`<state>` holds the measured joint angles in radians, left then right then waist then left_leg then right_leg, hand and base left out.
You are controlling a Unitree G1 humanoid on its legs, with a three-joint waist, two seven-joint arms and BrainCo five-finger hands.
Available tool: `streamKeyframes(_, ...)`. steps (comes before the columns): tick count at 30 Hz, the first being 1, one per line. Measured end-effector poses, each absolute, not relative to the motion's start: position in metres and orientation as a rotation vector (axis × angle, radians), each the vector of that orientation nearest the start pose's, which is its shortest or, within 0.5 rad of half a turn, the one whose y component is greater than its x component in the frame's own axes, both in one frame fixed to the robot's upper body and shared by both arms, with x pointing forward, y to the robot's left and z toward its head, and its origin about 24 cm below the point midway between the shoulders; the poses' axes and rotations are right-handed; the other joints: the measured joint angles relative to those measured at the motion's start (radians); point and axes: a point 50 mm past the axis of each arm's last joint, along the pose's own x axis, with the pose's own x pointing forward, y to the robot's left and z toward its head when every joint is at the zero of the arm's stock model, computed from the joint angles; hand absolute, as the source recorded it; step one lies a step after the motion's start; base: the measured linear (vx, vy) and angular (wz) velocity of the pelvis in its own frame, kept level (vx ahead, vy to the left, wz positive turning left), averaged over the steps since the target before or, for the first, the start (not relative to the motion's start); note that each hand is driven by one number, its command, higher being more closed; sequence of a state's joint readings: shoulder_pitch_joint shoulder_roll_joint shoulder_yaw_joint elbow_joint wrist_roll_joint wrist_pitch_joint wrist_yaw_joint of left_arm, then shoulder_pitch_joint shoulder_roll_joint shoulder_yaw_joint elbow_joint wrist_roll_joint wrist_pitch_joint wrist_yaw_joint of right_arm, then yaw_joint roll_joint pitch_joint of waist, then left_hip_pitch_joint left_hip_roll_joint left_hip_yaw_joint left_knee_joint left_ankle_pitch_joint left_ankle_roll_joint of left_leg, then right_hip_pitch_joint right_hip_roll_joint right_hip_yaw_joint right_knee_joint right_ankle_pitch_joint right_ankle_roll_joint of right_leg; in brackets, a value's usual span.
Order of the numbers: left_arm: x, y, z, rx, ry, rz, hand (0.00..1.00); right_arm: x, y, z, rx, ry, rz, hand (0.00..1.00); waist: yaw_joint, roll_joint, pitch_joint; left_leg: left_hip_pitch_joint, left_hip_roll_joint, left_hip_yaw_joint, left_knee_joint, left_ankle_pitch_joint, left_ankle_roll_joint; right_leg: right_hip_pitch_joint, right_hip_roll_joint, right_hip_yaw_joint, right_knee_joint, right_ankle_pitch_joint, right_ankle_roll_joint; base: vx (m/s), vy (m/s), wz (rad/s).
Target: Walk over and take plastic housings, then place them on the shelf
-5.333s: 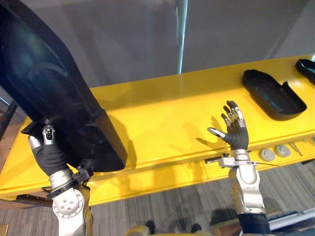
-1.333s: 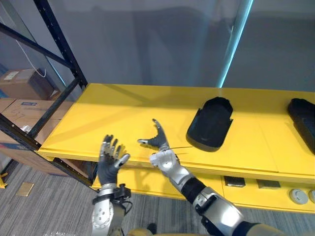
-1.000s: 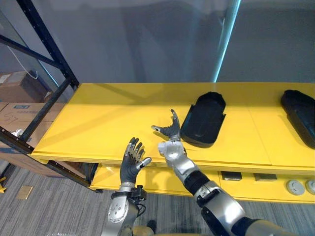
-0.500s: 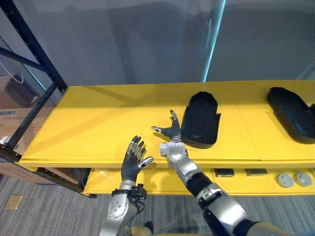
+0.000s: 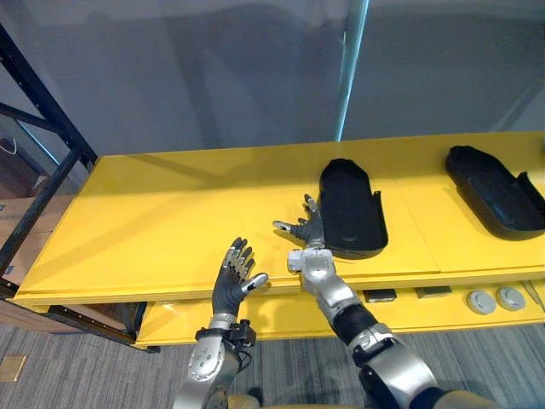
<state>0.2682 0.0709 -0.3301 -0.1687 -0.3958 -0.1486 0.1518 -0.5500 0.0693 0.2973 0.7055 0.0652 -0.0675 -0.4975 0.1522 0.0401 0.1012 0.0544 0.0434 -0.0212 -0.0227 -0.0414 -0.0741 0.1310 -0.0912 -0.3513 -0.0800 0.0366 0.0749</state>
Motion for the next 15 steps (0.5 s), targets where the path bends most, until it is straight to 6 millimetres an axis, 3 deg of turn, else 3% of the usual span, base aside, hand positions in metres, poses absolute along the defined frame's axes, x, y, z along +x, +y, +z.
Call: streamKeyframes(15, 0.194, 0.107, 0.029, -0.426, 0.06, -0.06, 0.0, 0.333, -0.074, 0.041, -0.103, 0.076, -0.081, 0.0, -0.002, 0.0, 0.0, 0.002, 0.0, 0.014, 0.0, -0.006, 0.001, 0.0, -0.003, 0.004, 0.0, 0.0, 0.0, 0.0, 0.001, 0.0)
